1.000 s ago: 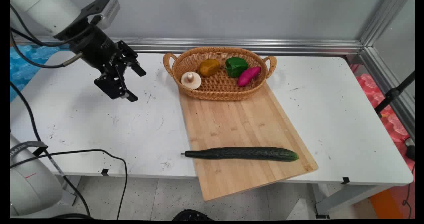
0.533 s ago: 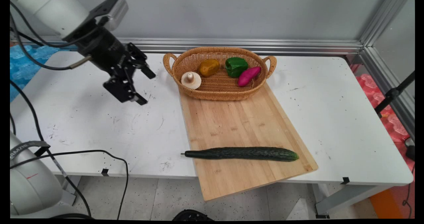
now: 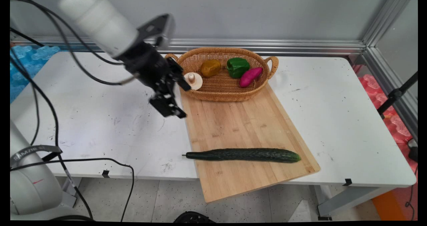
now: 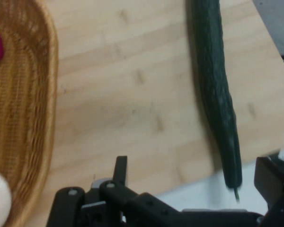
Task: Pick up the cucumber from the cutting board
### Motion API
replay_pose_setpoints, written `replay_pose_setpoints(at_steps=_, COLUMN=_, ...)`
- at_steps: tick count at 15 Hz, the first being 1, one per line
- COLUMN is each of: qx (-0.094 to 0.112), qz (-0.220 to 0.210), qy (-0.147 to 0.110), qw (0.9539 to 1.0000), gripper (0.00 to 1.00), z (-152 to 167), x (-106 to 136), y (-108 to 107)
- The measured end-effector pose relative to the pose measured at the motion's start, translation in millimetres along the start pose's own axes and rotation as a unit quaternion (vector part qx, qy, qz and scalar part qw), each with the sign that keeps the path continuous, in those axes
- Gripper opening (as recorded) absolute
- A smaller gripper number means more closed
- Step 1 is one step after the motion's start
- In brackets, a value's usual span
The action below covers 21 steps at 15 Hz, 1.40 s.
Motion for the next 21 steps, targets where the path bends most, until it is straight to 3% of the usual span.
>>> replay_pose_setpoints(at_steps=11, qx=-0.017, qz=0.011, qy=-0.010, qw=0.9997, gripper=1.00, z=116, x=69, y=12)
replay_pose_setpoints(at_steps=21, qx=-0.036, qz=0.014, qy=-0.028, qw=0.9989, gripper=1.00, z=196, x=110, y=23)
